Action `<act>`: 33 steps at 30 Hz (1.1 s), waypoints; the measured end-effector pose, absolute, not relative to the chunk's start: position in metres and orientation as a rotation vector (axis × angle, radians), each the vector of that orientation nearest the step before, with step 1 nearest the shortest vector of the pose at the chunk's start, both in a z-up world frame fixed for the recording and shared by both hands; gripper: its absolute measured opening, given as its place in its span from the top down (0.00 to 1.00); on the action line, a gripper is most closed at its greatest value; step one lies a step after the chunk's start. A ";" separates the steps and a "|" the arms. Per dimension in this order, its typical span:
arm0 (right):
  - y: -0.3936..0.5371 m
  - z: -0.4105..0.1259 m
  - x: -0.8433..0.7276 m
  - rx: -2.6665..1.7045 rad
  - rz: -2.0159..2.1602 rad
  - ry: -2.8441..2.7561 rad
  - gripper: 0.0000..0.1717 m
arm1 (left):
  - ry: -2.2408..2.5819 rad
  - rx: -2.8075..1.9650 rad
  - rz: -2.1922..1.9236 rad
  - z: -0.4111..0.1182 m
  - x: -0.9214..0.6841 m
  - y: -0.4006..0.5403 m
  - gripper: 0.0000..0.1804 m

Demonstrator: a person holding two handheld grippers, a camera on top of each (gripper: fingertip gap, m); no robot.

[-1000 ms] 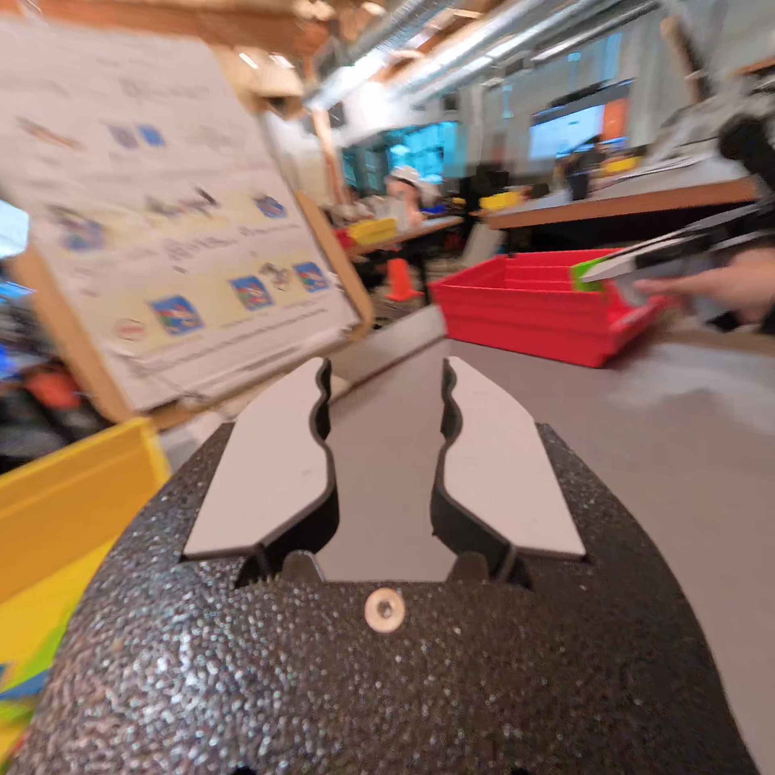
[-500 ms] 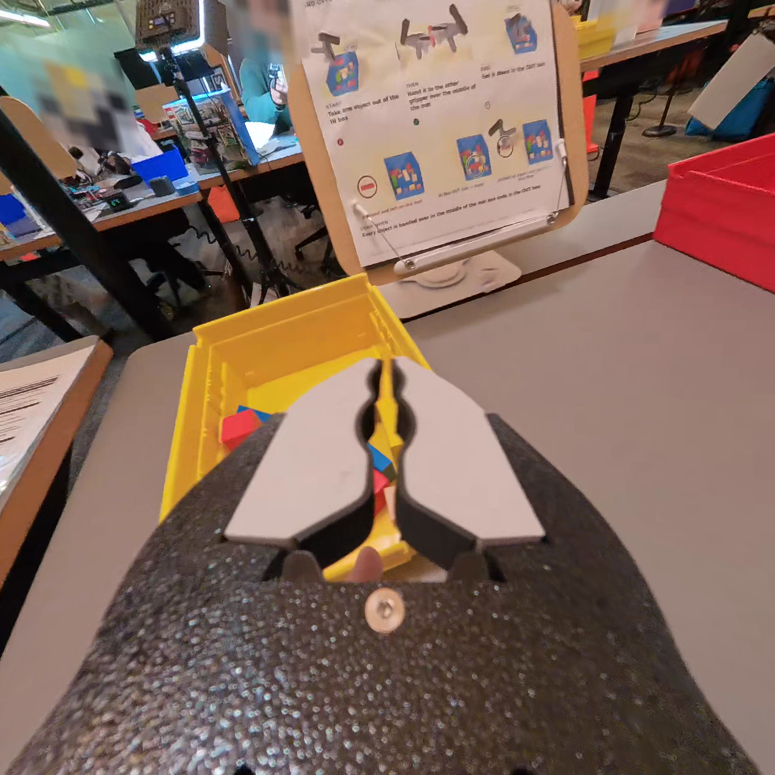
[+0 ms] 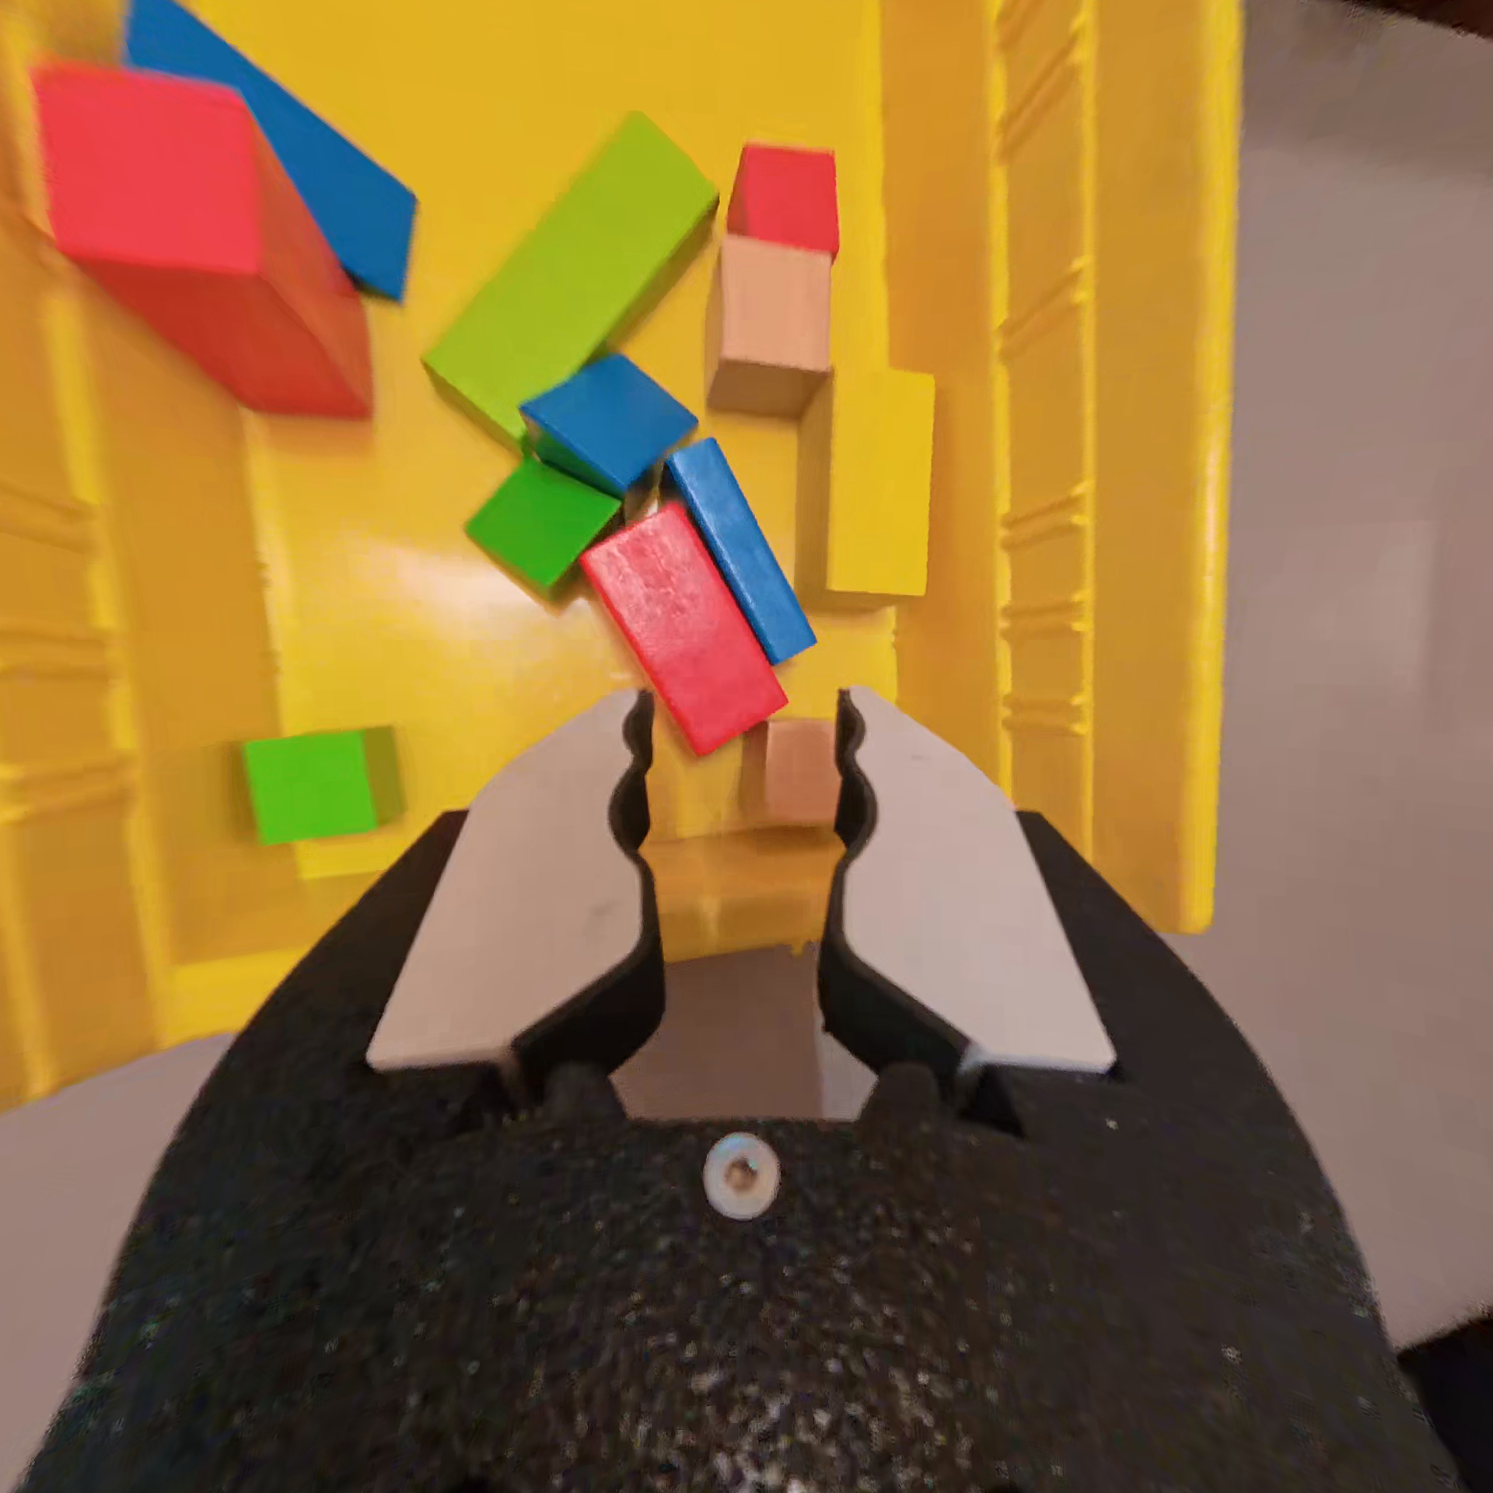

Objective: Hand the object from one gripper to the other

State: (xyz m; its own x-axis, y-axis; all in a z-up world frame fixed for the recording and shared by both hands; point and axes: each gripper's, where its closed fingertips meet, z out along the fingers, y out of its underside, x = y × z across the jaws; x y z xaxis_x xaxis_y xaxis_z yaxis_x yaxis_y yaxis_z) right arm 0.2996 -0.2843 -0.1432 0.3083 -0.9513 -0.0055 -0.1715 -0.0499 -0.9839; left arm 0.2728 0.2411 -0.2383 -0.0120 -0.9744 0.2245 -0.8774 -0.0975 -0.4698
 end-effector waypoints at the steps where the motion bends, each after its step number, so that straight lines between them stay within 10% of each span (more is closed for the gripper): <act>1: -0.284 -0.144 0.300 -1.496 -0.898 1.087 0.40 | 1.976 -2.102 -0.738 -0.244 0.273 0.240 0.76; 21: -0.287 -0.151 0.302 -1.409 -0.758 1.102 0.42 | 1.987 -2.323 -0.234 -0.280 0.274 0.253 0.68; 33: -0.283 -0.148 0.300 -1.400 -0.731 1.088 0.43 | 2.134 -2.348 -0.149 -0.290 0.271 0.259 0.81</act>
State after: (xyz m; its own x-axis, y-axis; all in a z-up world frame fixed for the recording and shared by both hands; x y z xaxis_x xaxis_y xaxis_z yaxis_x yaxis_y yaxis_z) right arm 0.3002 -0.2826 -0.1481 0.3737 -0.9134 -0.1611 -0.1967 0.0917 -0.9762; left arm 0.2713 0.2595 -0.2904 0.0935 -0.9913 0.0924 -0.9946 -0.0972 -0.0372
